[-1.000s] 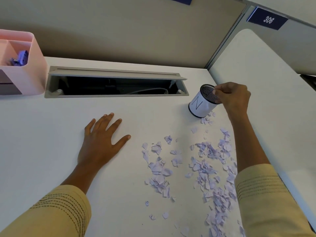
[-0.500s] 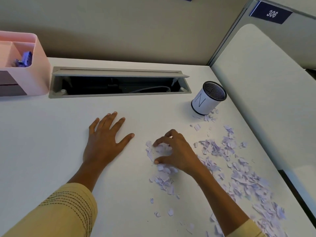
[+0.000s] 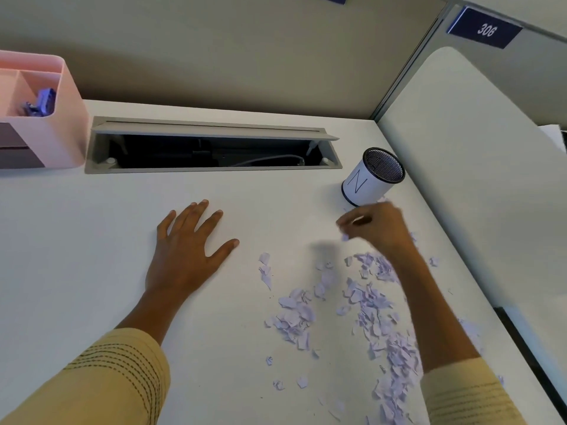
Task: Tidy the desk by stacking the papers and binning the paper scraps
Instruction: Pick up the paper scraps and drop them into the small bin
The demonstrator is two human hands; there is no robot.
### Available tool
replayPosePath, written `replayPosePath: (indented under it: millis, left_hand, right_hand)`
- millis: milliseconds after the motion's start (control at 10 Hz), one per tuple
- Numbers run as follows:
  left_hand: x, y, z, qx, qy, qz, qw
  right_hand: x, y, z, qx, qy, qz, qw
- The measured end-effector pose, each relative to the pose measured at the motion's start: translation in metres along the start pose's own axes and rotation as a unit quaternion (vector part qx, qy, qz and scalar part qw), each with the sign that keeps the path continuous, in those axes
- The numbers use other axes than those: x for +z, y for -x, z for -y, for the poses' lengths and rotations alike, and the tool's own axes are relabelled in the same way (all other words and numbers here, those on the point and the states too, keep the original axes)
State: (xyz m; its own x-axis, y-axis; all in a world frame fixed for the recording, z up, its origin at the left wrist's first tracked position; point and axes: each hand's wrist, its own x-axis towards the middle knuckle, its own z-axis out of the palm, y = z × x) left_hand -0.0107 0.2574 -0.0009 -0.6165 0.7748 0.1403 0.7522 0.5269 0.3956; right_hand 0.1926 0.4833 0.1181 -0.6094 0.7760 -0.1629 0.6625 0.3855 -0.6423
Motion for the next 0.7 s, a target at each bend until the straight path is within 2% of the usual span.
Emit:
replayPosePath:
  millis: [200,300,400,500,600,700]
  left_hand:
    - [0.0,-0.001,0.0,-0.003,-0.001,0.002,1.0]
    - [0.0,-0.001,0.0,-0.003,-0.004,0.005,1.0]
    - [0.0,-0.001,0.0,-0.003,-0.002,0.005,1.0]
    - [0.0,0.0,0.0,-0.001,-0.002,0.002,1.0]
    - [0.0,0.0,0.0,-0.002,0.002,0.0,1.0]
    - [-0.001,0.0,-0.001,0.001,0.003,-0.003,1.0]
  right_hand:
    - [-0.06,-0.05,0.006,-0.013,-0.064,-0.184,0.981]
    - [-0.068,-0.074,0.001,0.017,-0.051,-0.205,0.977]
    - [-0.07,-0.077,-0.001,0.034,-0.072,-0.177,0.981]
    - [-0.07,-0.065,0.001,0.019,-0.104,-0.198,0.974]
    - [-0.062,-0.042,-0.002,0.01,-0.089,-0.21,0.974]
    - [-0.034,-0.004,-0.018,0.027,-0.02,-0.1,0.994]
